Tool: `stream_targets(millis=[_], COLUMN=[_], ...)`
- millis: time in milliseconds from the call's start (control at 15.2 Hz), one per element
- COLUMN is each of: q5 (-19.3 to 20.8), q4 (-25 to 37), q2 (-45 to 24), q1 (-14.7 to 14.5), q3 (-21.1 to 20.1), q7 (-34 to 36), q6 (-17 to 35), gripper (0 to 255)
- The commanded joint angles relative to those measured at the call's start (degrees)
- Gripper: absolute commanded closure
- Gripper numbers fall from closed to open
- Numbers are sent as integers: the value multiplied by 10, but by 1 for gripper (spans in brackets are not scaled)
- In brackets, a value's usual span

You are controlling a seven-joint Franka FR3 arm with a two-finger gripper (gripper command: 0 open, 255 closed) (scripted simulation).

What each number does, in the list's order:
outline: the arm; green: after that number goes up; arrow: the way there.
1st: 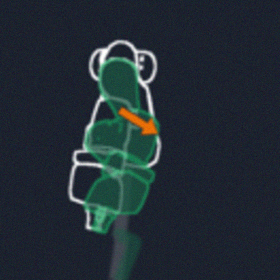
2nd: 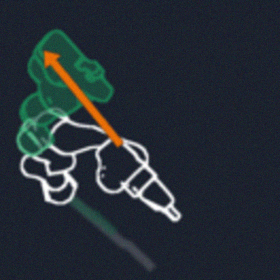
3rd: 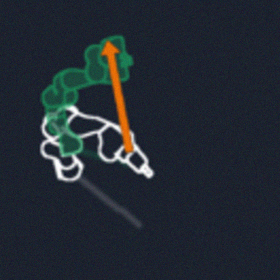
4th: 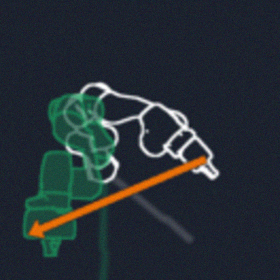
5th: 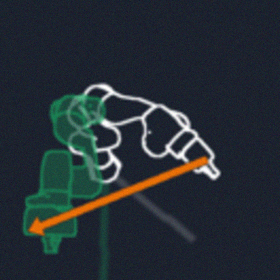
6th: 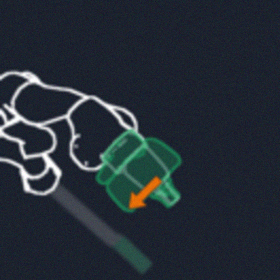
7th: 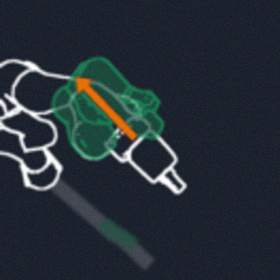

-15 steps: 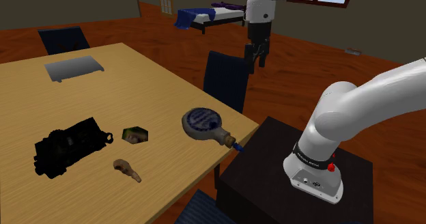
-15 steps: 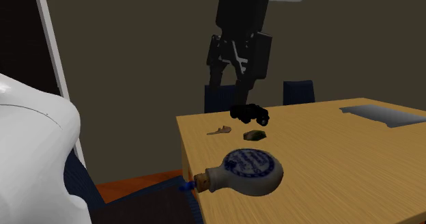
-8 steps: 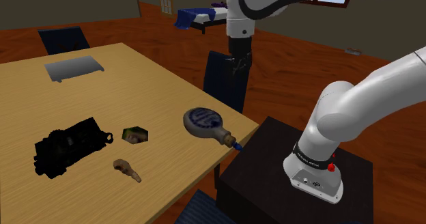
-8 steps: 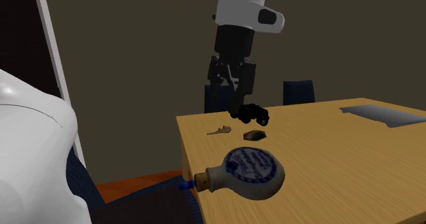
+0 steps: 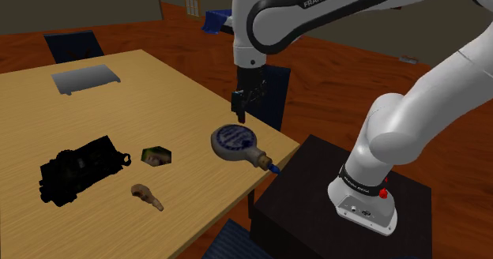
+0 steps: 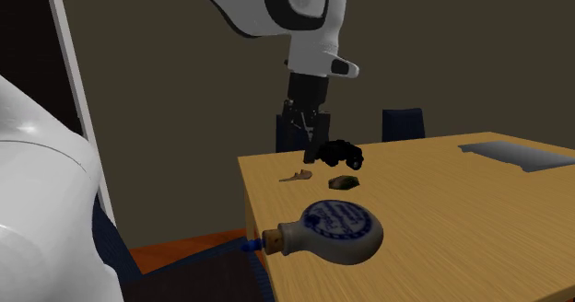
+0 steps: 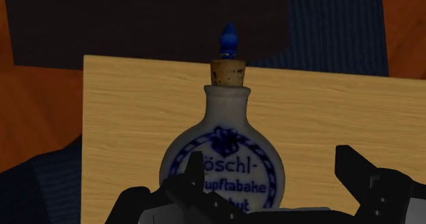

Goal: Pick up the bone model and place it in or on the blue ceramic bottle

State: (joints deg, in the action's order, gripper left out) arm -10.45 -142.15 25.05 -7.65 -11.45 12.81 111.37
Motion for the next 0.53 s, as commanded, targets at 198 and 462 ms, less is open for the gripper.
stream_targets(millis=[198, 462], q5=[-5, 11], q4=[30, 69], q2=[-92, -171], q1=[-16, -26], q3=[-47, -78], q7=[52, 98], q6=[77, 128], gripper=[0, 0])
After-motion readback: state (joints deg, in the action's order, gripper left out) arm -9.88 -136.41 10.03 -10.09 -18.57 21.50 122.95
